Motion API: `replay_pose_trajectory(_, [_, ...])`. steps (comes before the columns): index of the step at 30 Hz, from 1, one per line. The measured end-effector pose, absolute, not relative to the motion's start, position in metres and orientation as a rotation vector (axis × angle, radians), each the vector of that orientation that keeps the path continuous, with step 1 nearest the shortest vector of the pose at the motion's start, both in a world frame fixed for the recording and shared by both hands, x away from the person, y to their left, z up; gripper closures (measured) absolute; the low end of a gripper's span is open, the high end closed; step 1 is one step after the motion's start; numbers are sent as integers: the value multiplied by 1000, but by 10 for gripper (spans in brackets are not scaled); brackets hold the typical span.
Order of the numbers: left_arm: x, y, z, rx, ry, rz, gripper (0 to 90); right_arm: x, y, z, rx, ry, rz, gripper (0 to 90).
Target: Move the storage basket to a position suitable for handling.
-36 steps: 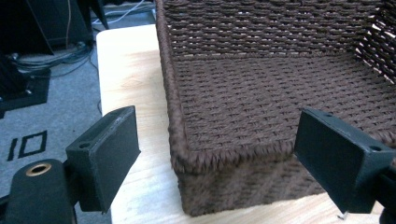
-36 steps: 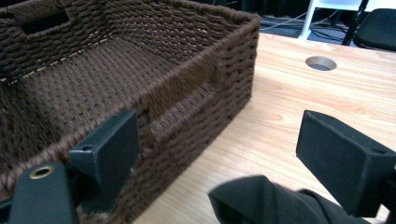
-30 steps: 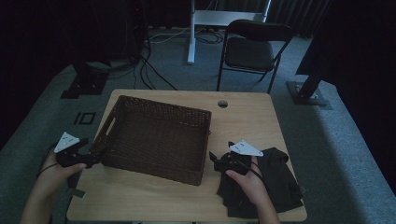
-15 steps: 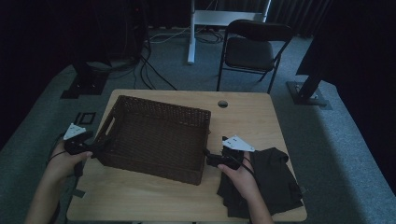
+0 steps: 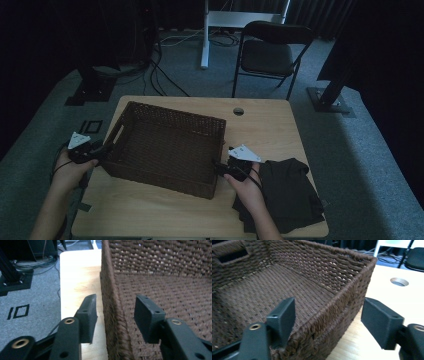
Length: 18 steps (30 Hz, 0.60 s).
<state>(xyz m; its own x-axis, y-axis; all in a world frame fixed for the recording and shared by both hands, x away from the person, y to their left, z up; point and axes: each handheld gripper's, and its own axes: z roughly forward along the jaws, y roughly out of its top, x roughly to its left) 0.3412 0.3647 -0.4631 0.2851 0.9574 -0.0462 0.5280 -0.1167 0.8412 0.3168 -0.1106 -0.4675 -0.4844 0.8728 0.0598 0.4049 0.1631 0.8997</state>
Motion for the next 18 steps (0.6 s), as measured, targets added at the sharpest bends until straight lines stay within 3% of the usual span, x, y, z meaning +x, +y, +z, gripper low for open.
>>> replay_pose_trajectory(4, [341, 364, -464, 1756, 1367, 648, 599, 316, -106, -473, 1266, 1979, 1315, 378])
replay_pose_trajectory(6, [340, 361, -466, 1764, 1378, 630, 697, 315, -105, -474, 1289, 1980, 1345, 483])
replay_pose_trajectory(12, [335, 359, -467, 1702, 1437, 625, 761, 312, -97, -472, 1333, 1928, 1300, 582])
replay_pose_trajectory(18, [327, 355, -467, 1692, 1461, 647, 792, 316, -95, -472, 1358, 1894, 1270, 626])
